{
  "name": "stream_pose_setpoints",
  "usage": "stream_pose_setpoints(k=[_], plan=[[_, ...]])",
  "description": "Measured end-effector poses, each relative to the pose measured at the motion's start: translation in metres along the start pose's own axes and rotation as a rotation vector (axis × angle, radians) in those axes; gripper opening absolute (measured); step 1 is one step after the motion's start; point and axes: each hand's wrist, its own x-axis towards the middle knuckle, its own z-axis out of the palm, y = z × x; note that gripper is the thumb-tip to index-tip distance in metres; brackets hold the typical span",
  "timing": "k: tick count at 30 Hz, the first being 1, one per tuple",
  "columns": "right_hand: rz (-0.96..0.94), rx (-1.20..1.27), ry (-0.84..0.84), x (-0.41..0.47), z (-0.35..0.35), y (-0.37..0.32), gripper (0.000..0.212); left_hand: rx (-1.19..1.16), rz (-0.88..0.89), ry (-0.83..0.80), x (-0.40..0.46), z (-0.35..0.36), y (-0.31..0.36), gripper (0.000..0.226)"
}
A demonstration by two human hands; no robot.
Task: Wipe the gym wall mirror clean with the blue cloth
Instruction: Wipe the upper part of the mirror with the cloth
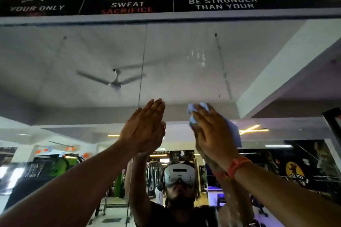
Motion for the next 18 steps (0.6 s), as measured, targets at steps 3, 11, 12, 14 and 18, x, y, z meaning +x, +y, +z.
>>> stream_pose_setpoints(k=[3,11,12,14,18], plan=[[-0.225,-0.005,-0.163,0.033,-0.002,0.008,0.049,0.042,0.018,-0.01,0.008,-0.005,-0.017,0.086],[0.318,-0.089,0.058,0.122,0.024,0.005,0.051,0.043,-0.004,0.033,0.059,-0.021,-0.037,0.081],[0.193,-0.073,-0.013,0.123,0.025,-0.004,0.048,0.055,-0.002,0.039,0.066,-0.023,-0.038,0.076],[0.038,-0.088,-0.113,0.129,0.017,0.007,0.05,0.093,0.007,0.046,0.081,-0.024,-0.041,0.066],[0.275,-0.281,0.006,0.157,-0.004,0.081,0.057,0.089,0.007,0.061,0.108,-0.023,-0.041,0.065]])
